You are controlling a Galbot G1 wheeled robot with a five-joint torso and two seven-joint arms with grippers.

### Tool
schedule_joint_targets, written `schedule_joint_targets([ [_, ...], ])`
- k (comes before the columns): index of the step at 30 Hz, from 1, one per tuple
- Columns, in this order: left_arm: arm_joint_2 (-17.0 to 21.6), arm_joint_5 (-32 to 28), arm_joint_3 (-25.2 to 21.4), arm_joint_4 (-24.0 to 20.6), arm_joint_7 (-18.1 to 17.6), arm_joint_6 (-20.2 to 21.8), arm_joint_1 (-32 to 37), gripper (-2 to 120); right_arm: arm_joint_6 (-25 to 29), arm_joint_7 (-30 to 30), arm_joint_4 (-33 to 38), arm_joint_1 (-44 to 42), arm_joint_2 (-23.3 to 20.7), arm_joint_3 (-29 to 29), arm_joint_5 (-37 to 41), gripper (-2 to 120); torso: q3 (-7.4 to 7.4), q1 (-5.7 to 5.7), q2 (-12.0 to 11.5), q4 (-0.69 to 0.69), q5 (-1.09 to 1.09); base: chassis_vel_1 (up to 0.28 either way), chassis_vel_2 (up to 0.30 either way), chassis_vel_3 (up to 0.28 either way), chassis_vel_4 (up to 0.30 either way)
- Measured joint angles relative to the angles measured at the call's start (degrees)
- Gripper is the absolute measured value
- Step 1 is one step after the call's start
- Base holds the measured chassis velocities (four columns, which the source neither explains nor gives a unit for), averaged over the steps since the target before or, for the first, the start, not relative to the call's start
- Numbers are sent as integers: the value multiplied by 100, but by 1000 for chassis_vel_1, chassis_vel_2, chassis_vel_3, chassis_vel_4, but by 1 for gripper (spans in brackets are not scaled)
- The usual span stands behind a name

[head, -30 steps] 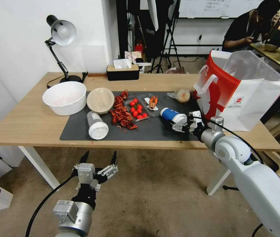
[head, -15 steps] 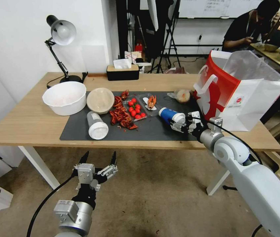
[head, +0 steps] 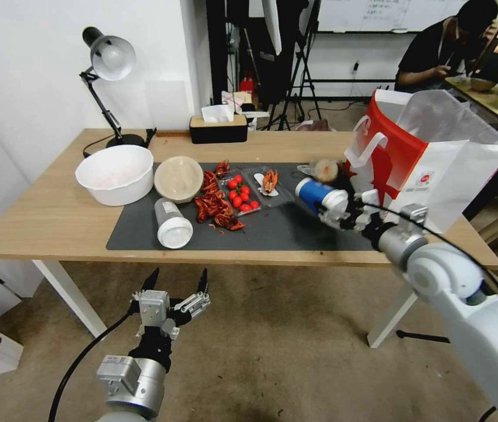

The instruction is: Pick up the trash from the table and place it into the takeout bag.

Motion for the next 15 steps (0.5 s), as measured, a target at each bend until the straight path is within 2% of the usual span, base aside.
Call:
schedule_joint_targets([
  [6,-6,-1,-2,-12,-2,-20,12,100,178,365,190,451,-226,157,293,68,0,0,0,0,0,0,0,0,0],
  [9,-14,0,-4,-34,-2,-30,32,100,365,926,254,1028,-404,197,568,68,0,0,0,0,-1,0,0,0,0],
  [10,-14,0,-4,-34,-2,-30,32,100,365,926,254,1028,-404,197,568,68,0,0,0,0,-1,0,0,0,0],
  [13,-28,6,0,-44,2,-44,40,100,313,1854,239,1573,-521,166,738,68,0,0,0,0,-2,0,0,0,0],
  [14,-28,6,0,-44,2,-44,40,100,313,1854,239,1573,-521,166,738,68,0,0,0,0,-2,0,0,0,0],
  [15,-33,10,2,-45,2,-46,44,100,174,2211,216,1713,-551,144,816,68,0,0,0,0,0,0,0,0,0],
])
